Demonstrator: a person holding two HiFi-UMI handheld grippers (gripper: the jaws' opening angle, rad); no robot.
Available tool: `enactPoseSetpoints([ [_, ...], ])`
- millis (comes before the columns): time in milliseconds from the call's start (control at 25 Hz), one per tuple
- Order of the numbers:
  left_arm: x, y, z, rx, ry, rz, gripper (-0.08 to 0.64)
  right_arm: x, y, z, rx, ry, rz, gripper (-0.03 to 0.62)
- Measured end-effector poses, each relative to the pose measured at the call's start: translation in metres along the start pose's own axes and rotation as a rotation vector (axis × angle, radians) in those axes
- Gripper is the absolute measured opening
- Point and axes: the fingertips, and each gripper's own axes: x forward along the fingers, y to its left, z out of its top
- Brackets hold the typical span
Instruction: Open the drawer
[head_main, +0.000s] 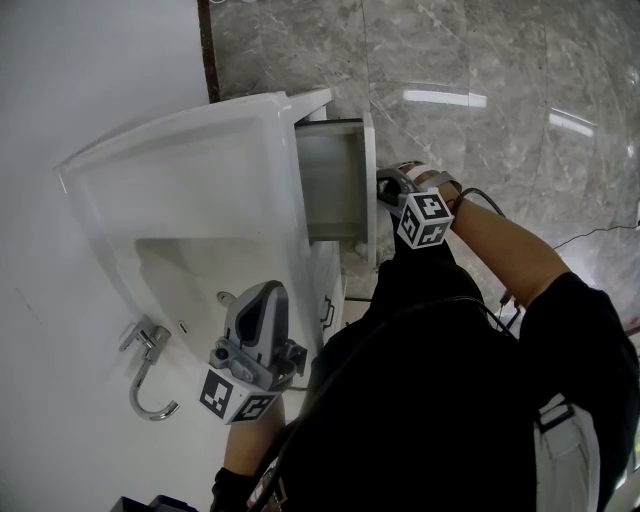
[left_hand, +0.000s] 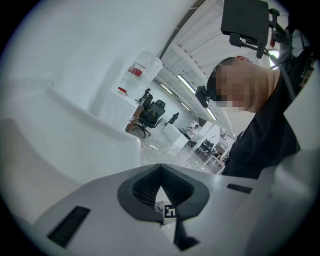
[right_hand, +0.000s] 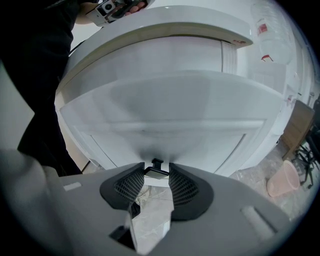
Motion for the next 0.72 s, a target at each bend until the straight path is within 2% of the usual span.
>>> enactPoseSetpoints([
  [720,-0.006,-0.003,0.004,0.011,0.008,-0.004,-0.008,-0.035,0.006,-0.044,0.025,0.050,-0.001,0.149],
])
